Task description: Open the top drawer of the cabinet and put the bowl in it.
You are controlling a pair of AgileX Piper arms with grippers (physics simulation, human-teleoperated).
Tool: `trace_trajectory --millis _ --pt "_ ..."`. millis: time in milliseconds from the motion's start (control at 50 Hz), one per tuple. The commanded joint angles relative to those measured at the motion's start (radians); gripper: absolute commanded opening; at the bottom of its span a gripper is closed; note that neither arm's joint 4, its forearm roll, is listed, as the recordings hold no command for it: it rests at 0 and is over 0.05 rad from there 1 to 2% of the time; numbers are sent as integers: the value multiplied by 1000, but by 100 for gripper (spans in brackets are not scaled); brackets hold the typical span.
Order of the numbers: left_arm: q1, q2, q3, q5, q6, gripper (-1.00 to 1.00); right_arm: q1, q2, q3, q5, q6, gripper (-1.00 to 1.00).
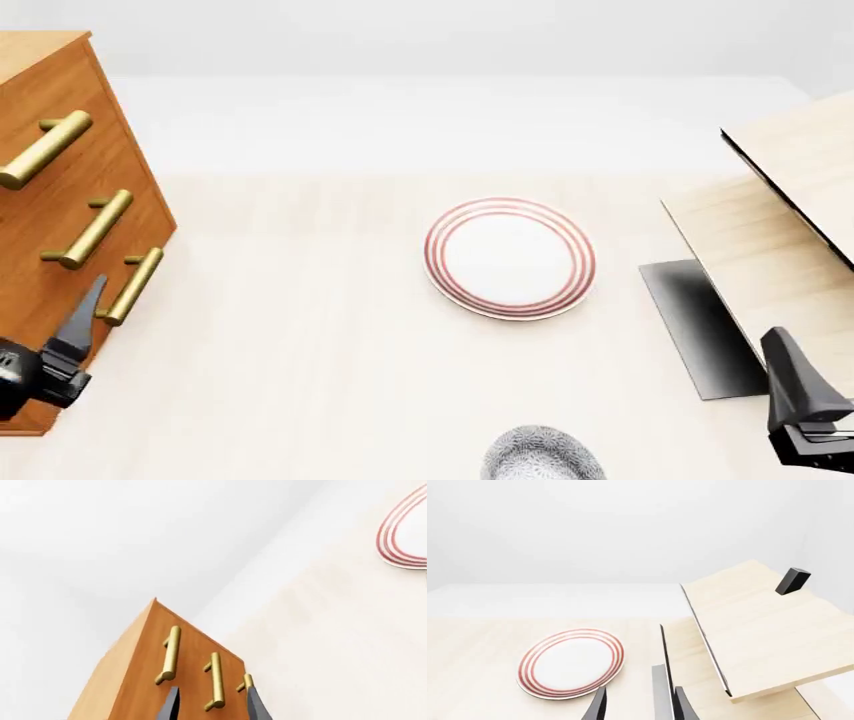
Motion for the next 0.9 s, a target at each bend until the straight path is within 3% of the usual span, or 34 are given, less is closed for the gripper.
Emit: trace_trajectory --millis 20,120,300,900 --pt "14 171 1 -128 196 100 1 -1 1 0 0 100" --pt "69 209 21 -197 319 100 1 -1 1 0 0 100" --pt "89 331 -12 -280 413 100 2 -1 1 0 0 100" --pt "183 479 -76 -395 577 100 3 0 1 0 -1 100"
